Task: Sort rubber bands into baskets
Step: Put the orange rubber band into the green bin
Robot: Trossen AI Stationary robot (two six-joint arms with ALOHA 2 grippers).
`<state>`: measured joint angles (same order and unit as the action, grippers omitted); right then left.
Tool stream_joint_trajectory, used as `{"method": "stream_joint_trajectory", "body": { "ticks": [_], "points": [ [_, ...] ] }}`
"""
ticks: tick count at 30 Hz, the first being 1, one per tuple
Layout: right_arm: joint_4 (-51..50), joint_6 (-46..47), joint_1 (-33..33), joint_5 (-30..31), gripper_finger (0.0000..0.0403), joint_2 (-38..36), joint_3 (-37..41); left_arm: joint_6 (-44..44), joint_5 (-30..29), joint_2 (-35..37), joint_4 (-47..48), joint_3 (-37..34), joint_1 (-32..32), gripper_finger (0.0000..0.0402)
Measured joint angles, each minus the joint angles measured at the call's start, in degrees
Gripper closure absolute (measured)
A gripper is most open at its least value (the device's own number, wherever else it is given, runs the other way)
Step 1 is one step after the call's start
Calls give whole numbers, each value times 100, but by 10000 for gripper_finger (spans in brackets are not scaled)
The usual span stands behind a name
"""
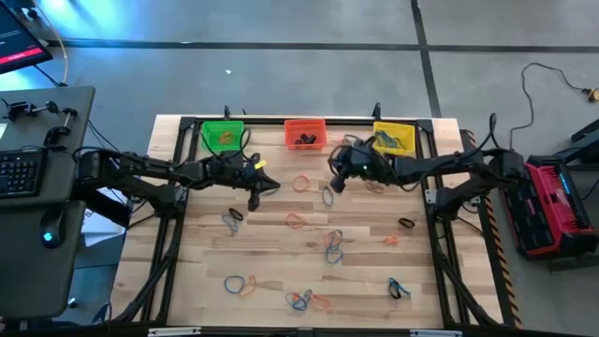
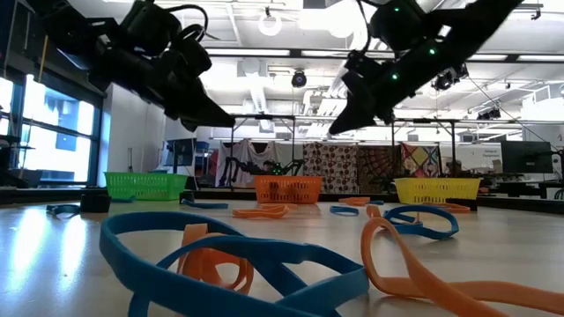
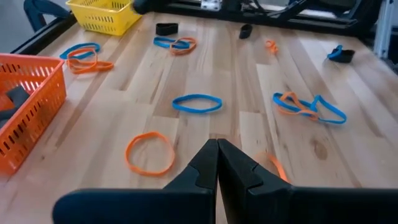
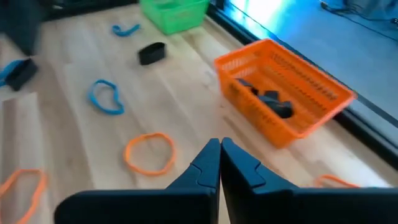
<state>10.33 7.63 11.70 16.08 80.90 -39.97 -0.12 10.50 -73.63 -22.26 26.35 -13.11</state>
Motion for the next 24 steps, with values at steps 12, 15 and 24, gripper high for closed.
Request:
{"method": "stream_joint_trajectory", "body": {
  "ticks": [12, 15, 24],
  "points": [
    [119, 150, -595, 547, 403, -2, 160, 247, -688, -491, -104, 261, 196, 372],
    [122, 202, -684, 606, 403, -2, 160, 248, -674, -829, -92, 432, 259, 354],
    [120, 283, -901, 797, 403, -1, 160, 487, -1185, -1800, -118, 1028, 306, 302]
  ]
}}
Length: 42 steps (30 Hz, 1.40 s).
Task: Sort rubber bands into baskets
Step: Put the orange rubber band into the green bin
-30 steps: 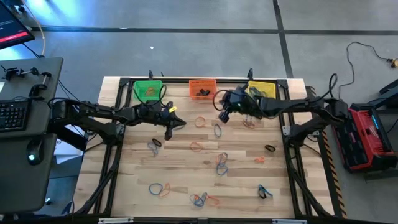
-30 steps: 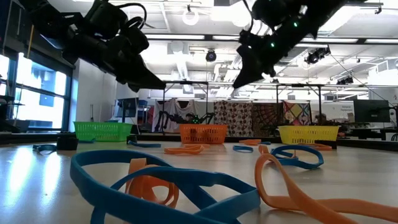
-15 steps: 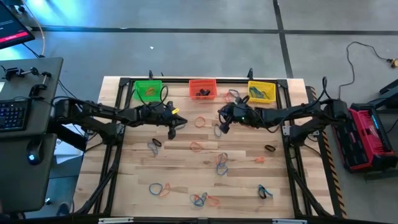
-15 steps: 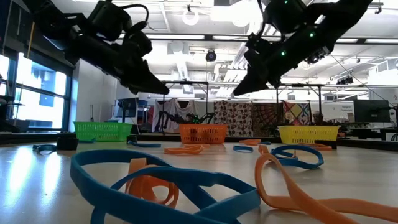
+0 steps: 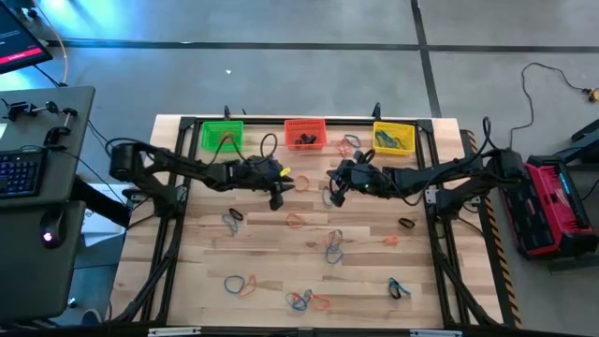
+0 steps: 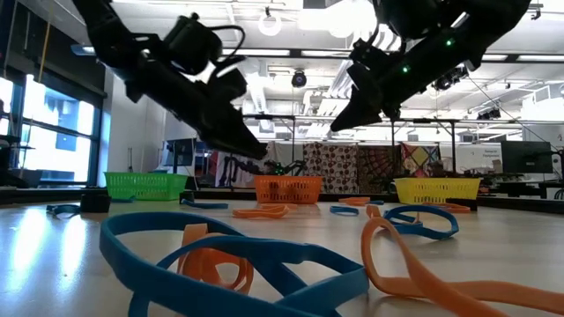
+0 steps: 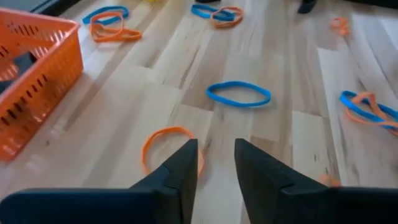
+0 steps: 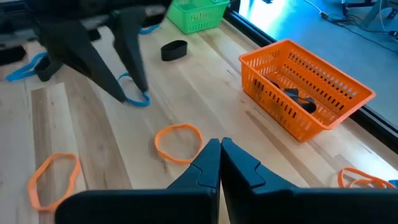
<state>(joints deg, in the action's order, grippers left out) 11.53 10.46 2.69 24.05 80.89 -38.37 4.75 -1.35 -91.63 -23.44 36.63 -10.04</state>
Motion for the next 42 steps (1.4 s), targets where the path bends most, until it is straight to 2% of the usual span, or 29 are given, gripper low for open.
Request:
{"method": "stream_joint_trajectory", "body": {
  "ticks": [9, 14, 21, 26, 34, 42],
  "points": [
    [-2, 0, -149, 204, 403, 1, 0, 109, -117, -814, 8, 481, 0, 265],
    [-3, -19, -219, 269, 403, 1, 0, 26, -440, -971, 7, 537, 0, 247],
    [-3, -42, -238, 269, 403, 1, 0, -378, -294, -1010, 103, 539, 31, 228],
    [-2, -42, -237, 269, 403, 1, -2, -958, -119, -1081, 116, 539, 71, 227],
    [11, -44, -237, 267, 403, 1, -2, -990, -134, -1341, -48, 541, 63, 238],
    [12, -44, -237, 267, 403, 1, -2, -1124, -323, -1578, -49, 674, 24, 268]
  ]
}}
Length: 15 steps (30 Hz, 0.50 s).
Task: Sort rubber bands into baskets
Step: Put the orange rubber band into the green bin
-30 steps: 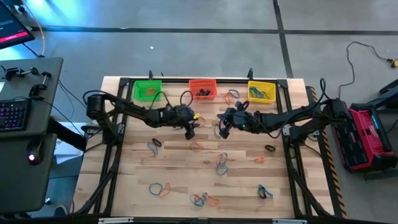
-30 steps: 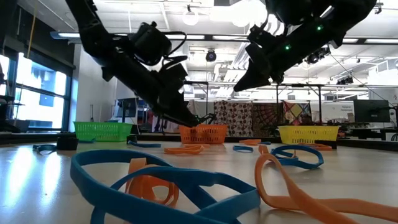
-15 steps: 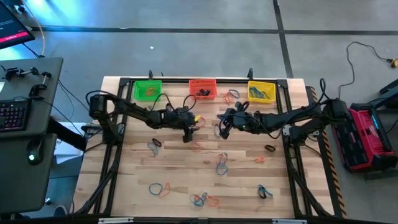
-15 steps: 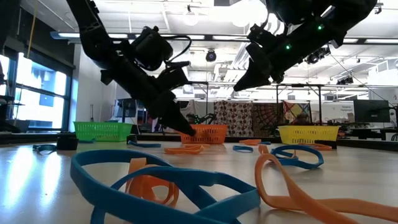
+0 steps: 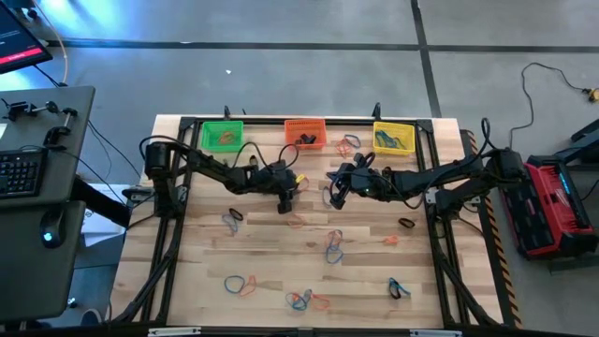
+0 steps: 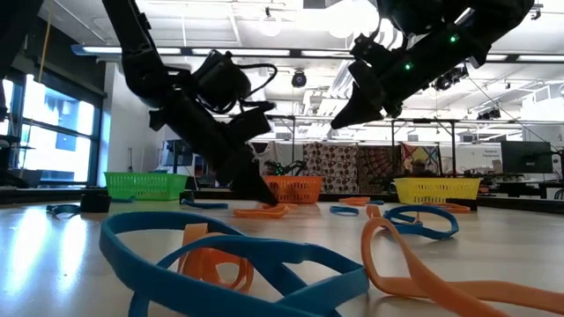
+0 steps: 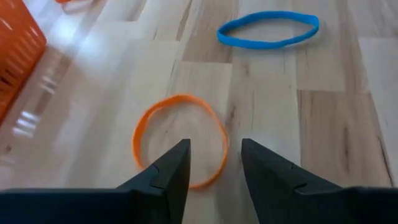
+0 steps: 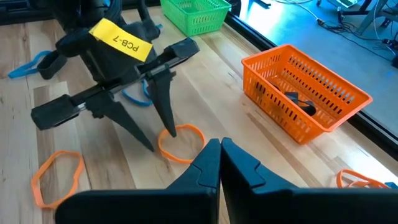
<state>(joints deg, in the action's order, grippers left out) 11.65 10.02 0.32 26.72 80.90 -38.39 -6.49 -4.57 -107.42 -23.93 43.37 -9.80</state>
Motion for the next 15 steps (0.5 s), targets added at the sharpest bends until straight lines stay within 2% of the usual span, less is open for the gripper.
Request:
{"method": "stream_joint_trajectory", "body": {
  "ticks": [7, 10, 15],
  "points": [
    [-10, 0, 0, -2, 403, 0, 0, -583, -12, 0, 82, 29, 13, 319],
    [-14, 0, 0, -2, 403, 0, 0, -709, 239, 0, 155, 29, 24, 339],
    [-17, 0, 0, -3, 403, 0, 0, -716, 255, 2, 258, 29, 22, 350]
  ]
}}
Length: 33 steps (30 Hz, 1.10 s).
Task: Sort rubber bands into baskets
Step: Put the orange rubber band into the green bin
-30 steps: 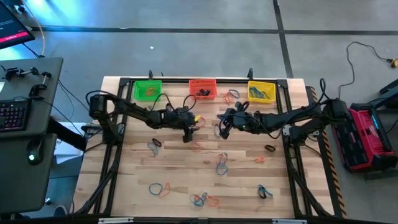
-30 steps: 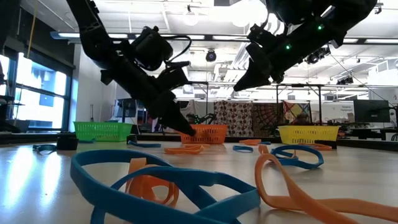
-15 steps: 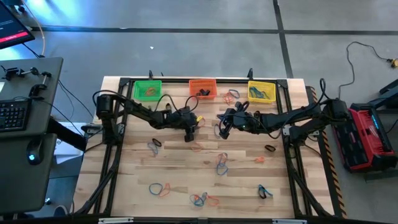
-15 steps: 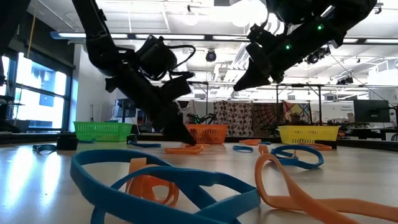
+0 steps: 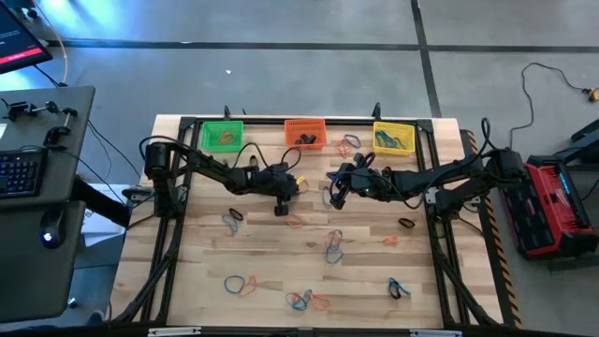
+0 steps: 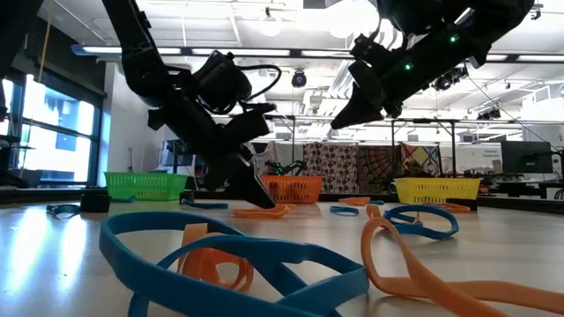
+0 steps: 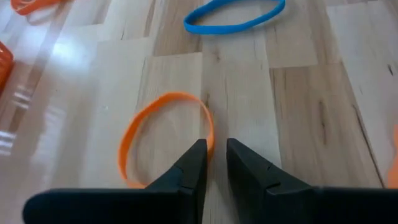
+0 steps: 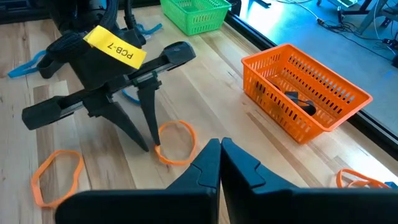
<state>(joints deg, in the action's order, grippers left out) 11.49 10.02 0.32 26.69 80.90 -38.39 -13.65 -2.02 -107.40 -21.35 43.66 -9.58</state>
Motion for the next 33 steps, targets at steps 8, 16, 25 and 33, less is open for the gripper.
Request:
{"method": "stream_joint_trajectory", "body": {
  "ticks": [8, 16, 25, 33],
  "points": [
    [0, 0, 0, -16, 403, 0, 0, -199, -268, 3, 3, 0, 7, 357],
    [2, 0, 0, -14, 403, 0, 0, -233, -433, 249, 139, -2, 28, 398],
    [-4, 5, -7, -21, 403, 0, 0, -141, -590, 1367, 990, -2, -62, 401],
    [-6, 2, -11, -29, 403, 1, -2, 472, -1554, 2642, 2460, -2, -434, 401]
  ]
}}
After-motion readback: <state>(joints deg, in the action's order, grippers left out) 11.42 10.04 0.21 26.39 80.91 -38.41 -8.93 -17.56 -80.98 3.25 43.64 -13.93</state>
